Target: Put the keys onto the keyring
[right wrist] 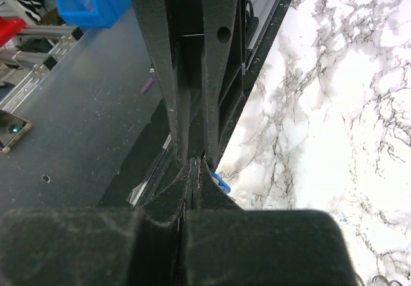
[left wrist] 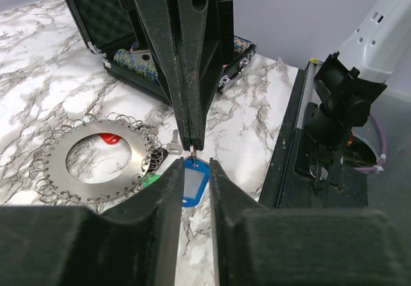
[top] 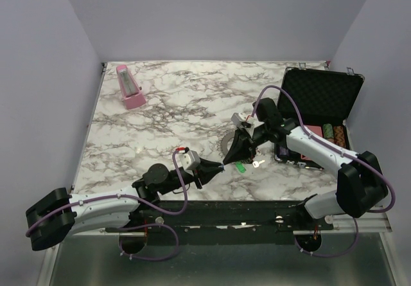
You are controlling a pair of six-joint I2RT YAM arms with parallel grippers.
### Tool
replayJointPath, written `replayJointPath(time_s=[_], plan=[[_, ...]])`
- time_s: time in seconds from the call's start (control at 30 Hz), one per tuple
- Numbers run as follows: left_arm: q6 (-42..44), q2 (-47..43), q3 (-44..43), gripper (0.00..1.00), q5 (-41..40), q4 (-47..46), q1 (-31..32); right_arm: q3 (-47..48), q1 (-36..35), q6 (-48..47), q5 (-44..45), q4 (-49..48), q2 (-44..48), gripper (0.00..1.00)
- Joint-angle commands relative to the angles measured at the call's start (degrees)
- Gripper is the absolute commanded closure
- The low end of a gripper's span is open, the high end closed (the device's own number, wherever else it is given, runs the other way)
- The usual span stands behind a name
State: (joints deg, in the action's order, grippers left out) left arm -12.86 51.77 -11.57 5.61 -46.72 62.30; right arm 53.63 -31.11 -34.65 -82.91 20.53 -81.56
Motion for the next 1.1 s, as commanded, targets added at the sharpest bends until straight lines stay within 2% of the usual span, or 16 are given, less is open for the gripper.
replayJointPath(time_s=[0.0, 0.17, 0.47, 0.5, 0.53, 0.63, 0.7, 0.73, 0.83, 0.87, 1.07], plan=[[0.6, 0.4, -1.5, 0.77, 2.1, -2.1, 0.0, -0.7, 0.2, 0.8, -1.0, -1.1, 1.0, 0.99], [0.2, 0.4, -1.4, 0.88, 2.2, -1.6, 0.0, -0.8, 0.2, 0.8, -1.0, -1.1, 1.0, 0.99], [0.1, 1.1, -2.7, 0.88, 1.6, 0.3, 0.0, -1.0, 0.2, 0.8, -1.5, -1.2, 1.0, 0.99], [0.1, 1.1, -2.8, 0.90, 1.6, 0.7, 0.0, -1.0, 0.2, 0.8, -1.5, -1.2, 1.0, 0.99], [0.1, 1.0, -2.9, 0.99, 1.4, 0.8, 0.0, -1.0, 0.2, 0.7, -1.5, -1.2, 1.0, 0.99], [-0.3, 0.3, -3.7, 1.00, -0.2, 4.3, 0.0, -1.0, 0.2, 0.6, -1.4, -1.1, 1.0, 0.99], [-0.1, -1.0, -5.0, 1.00, -1.0, 9.7, -0.2, -1.2, 0.2, 0.5, -1.1, -0.9, 1.1, 0.99], [0.3, -1.9, -5.9, 1.00, -0.9, 13.1, -0.1, -1.2, 0.2, 0.0, -0.7, -0.3, 1.2, 0.95], [3.1, -4.2, -9.4, 1.00, 0.7, 25.5, -0.4, 0.9, 0.2, -9.5, 3.2, 8.2, 1.4, 0.73], [4.2, -4.5, -11.4, 1.00, 1.8, 30.6, -0.6, 1.6, 0.2, -12.1, 4.7, 11.2, 1.6, 0.68], [10.7, 0.9, -25.1, 1.00, 11.9, 57.6, -3.0, 3.3, 0.2, -18.8, 7.8, 17.7, 2.0, 0.59]])
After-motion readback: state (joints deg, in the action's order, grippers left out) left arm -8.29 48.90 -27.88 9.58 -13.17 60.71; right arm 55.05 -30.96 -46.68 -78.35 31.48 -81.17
